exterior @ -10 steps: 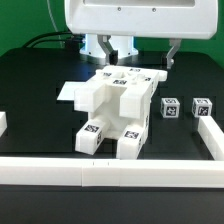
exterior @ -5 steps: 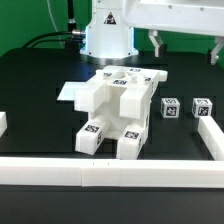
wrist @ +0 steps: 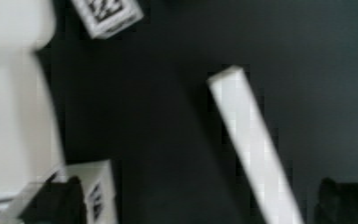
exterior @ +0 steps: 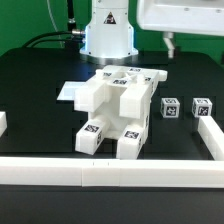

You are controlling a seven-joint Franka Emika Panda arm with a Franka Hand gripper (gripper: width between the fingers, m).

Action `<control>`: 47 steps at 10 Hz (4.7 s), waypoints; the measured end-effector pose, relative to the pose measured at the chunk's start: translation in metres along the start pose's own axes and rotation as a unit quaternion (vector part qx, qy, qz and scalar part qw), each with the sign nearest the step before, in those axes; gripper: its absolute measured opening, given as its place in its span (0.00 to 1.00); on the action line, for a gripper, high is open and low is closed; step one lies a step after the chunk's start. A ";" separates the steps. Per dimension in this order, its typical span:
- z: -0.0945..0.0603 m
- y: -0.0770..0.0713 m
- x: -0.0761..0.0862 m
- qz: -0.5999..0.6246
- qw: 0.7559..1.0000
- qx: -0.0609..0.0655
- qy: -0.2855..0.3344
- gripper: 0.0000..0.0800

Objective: Assemble chair

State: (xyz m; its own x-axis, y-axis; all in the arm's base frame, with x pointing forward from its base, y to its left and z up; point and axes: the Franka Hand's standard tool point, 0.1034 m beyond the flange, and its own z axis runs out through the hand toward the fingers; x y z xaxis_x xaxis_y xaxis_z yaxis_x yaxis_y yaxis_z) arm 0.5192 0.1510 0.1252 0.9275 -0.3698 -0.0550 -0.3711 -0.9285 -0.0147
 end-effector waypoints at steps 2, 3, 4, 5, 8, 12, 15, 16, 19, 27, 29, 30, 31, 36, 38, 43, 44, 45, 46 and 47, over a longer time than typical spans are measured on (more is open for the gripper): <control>0.010 -0.011 -0.011 -0.021 1.000 0.003 0.007 0.81; 0.009 -0.009 -0.008 -0.017 1.000 0.003 0.008 0.81; 0.010 -0.009 -0.009 -0.018 1.000 0.003 0.007 0.81; 0.012 -0.011 -0.010 -0.021 1.000 0.006 0.015 0.81; 0.034 -0.014 -0.035 -0.046 0.999 0.005 0.027 0.81; 0.062 -0.010 -0.054 -0.048 0.998 0.004 0.042 0.81; 0.075 -0.007 -0.060 -0.051 0.998 0.003 0.048 0.81; 0.081 -0.005 -0.064 -0.052 0.998 -0.001 0.046 0.81; 0.088 -0.004 -0.068 -0.055 0.998 -0.006 0.042 0.81; 0.105 -0.002 -0.069 -0.059 0.998 -0.017 0.034 0.81; 0.104 -0.002 -0.068 -0.060 0.997 -0.017 0.035 0.81; 0.104 -0.002 -0.067 -0.060 0.997 -0.017 0.035 0.81; 0.104 -0.002 -0.067 -0.060 0.997 -0.018 0.035 0.81; 0.119 0.003 -0.069 -0.062 0.997 -0.022 0.038 0.81; 0.123 0.005 -0.070 -0.062 0.997 -0.025 0.036 0.70; 0.116 0.005 -0.066 -0.073 0.996 -0.022 0.039 0.33; 0.109 0.005 -0.063 -0.082 0.996 -0.018 0.041 0.33; 0.099 0.005 -0.060 -0.088 0.995 -0.014 0.042 0.33; 0.085 0.006 -0.055 -0.101 0.994 -0.010 0.042 0.33; 0.066 0.010 -0.049 -0.124 0.992 -0.007 0.036 0.33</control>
Offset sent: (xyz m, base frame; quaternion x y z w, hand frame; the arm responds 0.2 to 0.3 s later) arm 0.0000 0.0000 0.0000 0.0000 0.0000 0.0000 1.0000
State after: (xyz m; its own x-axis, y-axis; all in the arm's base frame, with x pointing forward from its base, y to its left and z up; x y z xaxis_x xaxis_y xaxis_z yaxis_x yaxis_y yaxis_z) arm 0.4666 0.1618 0.0619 0.9912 -0.1304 0.0203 -0.1304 -0.9915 -0.0040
